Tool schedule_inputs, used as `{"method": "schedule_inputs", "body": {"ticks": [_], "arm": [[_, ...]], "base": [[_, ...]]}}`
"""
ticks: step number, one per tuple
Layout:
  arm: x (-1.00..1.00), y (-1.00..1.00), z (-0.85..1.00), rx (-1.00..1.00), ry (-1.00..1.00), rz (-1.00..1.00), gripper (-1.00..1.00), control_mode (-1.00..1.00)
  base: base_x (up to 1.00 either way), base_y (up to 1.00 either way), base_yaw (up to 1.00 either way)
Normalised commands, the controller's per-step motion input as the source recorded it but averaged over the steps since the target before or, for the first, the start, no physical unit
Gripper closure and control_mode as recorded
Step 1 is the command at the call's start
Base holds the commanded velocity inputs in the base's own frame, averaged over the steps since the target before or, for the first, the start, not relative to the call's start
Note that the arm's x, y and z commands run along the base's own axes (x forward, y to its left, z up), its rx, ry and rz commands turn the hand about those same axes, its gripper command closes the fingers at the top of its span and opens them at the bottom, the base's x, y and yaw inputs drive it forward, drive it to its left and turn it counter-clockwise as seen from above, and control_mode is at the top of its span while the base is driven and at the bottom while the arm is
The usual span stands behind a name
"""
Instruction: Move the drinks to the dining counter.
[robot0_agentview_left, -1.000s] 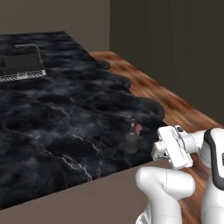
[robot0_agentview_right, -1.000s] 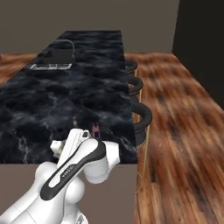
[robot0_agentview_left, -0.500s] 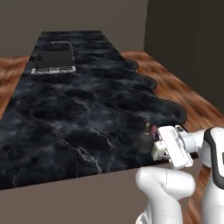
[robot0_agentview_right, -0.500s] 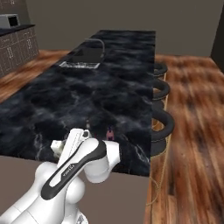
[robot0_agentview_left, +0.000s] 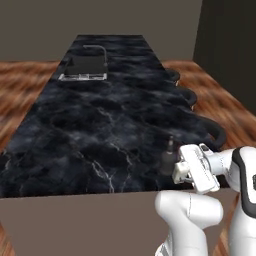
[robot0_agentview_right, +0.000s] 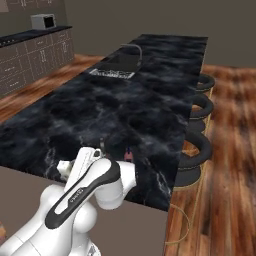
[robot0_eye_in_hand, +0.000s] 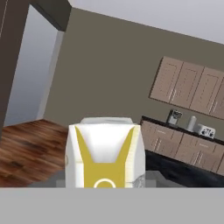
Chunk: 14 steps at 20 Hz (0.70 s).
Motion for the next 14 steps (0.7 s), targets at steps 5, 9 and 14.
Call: {"method": "schedule_inputs", "body": {"ticks": [5,9,14], "arm": [[0.00,0.00,0.00,0.00,0.00,0.00,1.00,1.00],[0.00,0.00,0.00,0.00,0.00,0.00,1.00,1.00],[0.00,0.00,0.00,0.00,0.00,0.00,1.00,1.00]], "base": [[0.00,-0.77,0.18],[0.11,-0.42,0.16],[0.00,0.00,0.01]]}}
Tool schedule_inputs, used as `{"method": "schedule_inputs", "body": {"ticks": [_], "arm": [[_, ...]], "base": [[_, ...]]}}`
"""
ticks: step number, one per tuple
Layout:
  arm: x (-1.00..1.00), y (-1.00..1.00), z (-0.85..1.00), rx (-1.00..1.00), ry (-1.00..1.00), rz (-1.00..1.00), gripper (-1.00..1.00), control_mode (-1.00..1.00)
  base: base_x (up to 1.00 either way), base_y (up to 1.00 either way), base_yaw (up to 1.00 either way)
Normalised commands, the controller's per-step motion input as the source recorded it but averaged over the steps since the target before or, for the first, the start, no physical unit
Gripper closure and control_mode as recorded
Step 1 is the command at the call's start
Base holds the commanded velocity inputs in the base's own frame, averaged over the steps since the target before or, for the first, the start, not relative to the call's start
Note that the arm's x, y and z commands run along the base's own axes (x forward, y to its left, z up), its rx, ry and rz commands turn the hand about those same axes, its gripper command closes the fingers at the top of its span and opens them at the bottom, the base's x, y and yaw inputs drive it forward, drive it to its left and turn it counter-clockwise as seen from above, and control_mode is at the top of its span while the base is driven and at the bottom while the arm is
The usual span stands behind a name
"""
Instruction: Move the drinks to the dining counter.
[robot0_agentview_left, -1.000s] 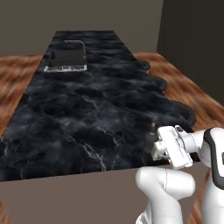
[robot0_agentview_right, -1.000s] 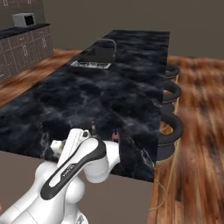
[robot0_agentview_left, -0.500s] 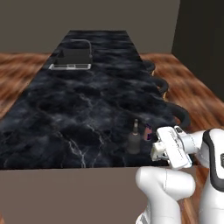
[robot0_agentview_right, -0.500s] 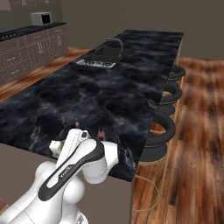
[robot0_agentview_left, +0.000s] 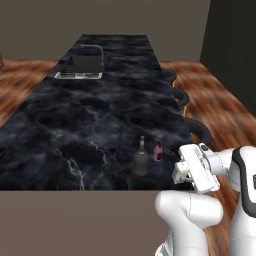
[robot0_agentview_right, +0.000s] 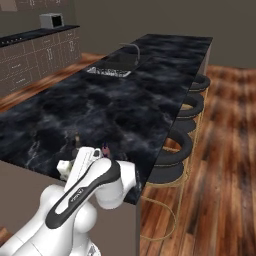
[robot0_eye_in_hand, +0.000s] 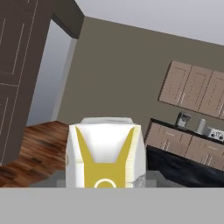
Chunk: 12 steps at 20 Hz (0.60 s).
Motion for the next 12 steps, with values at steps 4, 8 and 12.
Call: {"method": "schedule_inputs", "body": {"ticks": [4,8,12], "arm": [[0.00,0.00,0.00,0.00,0.00,0.00,1.00,1.00],[0.00,0.00,0.00,0.00,0.00,0.00,1.00,1.00],[0.00,0.00,0.00,0.00,0.00,0.00,1.00,-1.00]], "base": [[0.00,0.00,0.00],[0.00,0.00,0.00],[0.00,0.00,0.00]]}}
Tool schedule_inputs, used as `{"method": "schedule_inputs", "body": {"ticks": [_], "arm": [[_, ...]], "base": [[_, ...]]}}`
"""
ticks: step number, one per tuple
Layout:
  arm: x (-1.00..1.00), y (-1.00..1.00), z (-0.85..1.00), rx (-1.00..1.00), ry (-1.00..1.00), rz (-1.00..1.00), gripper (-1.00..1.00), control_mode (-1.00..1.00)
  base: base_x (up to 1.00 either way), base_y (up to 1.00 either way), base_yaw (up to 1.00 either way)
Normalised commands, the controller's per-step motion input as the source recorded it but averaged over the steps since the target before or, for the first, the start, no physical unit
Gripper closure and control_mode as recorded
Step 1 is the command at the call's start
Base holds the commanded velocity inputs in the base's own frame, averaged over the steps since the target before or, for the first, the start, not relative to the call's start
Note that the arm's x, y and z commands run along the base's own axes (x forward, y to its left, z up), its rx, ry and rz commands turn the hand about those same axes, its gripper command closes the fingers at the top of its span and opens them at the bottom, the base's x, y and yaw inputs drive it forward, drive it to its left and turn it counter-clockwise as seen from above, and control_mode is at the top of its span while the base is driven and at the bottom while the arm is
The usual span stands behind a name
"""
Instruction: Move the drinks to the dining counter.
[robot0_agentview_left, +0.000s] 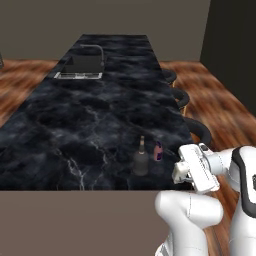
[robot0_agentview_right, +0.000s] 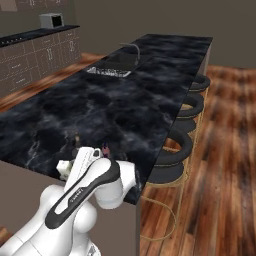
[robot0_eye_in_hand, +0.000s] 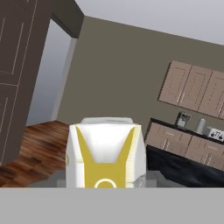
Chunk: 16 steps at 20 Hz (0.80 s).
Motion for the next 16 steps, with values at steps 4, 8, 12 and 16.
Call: {"method": "schedule_inputs", "body": {"ticks": [4,8,12,16], "arm": [[0.07,-0.04,0.00,0.00,0.03,0.00,1.00,-1.00],[0.28,-0.14,0.00,0.00,0.07,0.00,1.00,-1.00],[0.23,-0.23,0.00,0.00,0.07,0.00,1.00,-1.00],[0.16,-0.31,0.00,0.02,0.07,0.00,1.00,-1.00]], "base": [[0.00,0.00,0.00],[0.00,0.00,0.00],[0.00,0.00,0.00],[0.00,0.00,0.00]]}}
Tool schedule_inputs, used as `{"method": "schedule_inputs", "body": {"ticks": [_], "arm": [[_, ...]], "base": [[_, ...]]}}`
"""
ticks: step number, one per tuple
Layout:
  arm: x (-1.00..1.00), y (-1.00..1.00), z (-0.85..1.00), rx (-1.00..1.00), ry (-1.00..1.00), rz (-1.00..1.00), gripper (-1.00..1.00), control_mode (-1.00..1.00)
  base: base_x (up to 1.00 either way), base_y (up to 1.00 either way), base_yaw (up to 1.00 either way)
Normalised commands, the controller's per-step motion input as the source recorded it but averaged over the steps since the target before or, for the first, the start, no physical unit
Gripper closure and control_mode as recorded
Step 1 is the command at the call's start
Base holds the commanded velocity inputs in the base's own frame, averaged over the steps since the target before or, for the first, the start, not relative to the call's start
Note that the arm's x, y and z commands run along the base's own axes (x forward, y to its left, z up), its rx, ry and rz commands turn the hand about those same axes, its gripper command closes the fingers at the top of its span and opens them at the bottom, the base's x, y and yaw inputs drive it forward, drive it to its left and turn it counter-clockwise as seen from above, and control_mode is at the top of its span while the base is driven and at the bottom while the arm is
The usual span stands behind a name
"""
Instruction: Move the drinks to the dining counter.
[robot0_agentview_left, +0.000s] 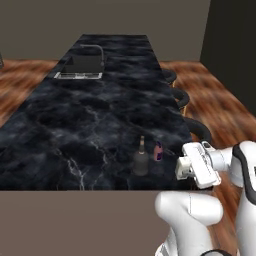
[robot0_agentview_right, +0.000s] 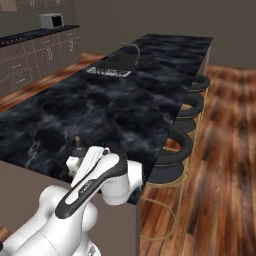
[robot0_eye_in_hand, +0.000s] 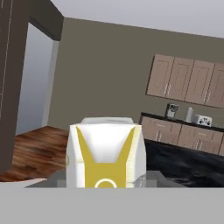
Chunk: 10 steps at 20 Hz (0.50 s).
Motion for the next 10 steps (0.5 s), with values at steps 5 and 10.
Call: {"method": "schedule_inputs", "body": {"ticks": [5,10], "arm": [[0.11,-0.31,0.00,0.01,0.02,0.00,1.00,-1.00],[0.21,-0.18,0.00,0.00,0.00,0.00,1.00,-1.00]], "base": [[0.00,0.00,0.00],[0.00,0.00,0.00]]}}
